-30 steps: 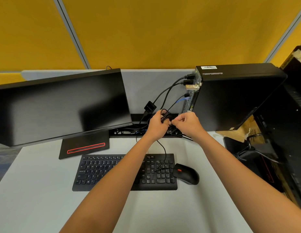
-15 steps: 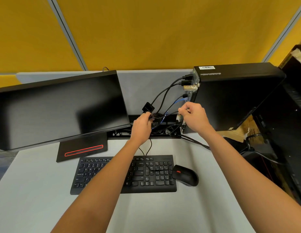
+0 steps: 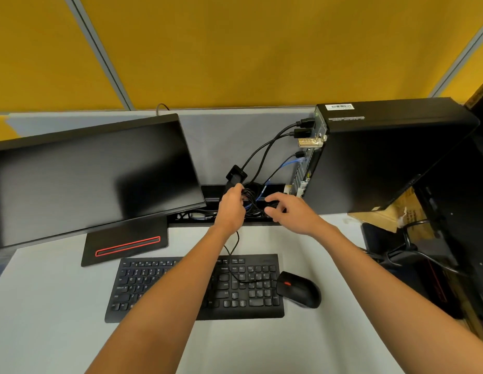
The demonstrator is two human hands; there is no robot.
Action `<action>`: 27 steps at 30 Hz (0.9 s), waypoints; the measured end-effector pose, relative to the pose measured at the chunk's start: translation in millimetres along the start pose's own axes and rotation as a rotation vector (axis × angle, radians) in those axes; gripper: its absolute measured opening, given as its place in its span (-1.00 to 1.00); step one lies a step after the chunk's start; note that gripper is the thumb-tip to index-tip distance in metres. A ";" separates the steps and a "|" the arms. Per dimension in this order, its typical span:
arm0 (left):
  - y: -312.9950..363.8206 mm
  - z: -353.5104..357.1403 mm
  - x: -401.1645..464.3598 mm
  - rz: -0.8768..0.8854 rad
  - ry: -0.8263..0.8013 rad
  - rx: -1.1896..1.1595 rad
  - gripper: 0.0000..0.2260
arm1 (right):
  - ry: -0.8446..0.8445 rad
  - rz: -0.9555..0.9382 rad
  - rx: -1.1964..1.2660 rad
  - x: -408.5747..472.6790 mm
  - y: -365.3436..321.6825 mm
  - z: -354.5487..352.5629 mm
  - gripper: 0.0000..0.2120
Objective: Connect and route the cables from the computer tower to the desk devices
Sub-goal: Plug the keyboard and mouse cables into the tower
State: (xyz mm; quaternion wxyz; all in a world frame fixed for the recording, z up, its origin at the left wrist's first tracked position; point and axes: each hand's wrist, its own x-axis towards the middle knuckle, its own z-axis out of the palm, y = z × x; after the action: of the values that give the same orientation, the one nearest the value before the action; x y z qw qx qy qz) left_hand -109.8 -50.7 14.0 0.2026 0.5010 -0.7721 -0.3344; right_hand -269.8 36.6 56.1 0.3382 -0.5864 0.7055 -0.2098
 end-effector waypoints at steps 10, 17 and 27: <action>-12.8 22.3 22.8 0.033 -0.180 -0.045 -0.84 | 0.120 -0.050 -0.536 44.1 2.1 9.1 -0.52; -18.2 22.3 38.6 0.082 -0.199 -0.030 -0.80 | 0.070 -0.102 -0.524 64.7 -1.8 10.8 -0.41; -1.1 -18.1 21.9 -0.094 -0.215 -0.649 -0.88 | 0.029 -0.134 -0.251 41.1 -7.4 -27.9 -0.86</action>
State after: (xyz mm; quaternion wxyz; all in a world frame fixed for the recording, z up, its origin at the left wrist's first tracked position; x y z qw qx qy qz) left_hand -106.5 -76.6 25.3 0.2530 0.4075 -0.6185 -0.6224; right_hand -288.3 -7.6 70.7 0.2371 -0.6669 0.6902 -0.1506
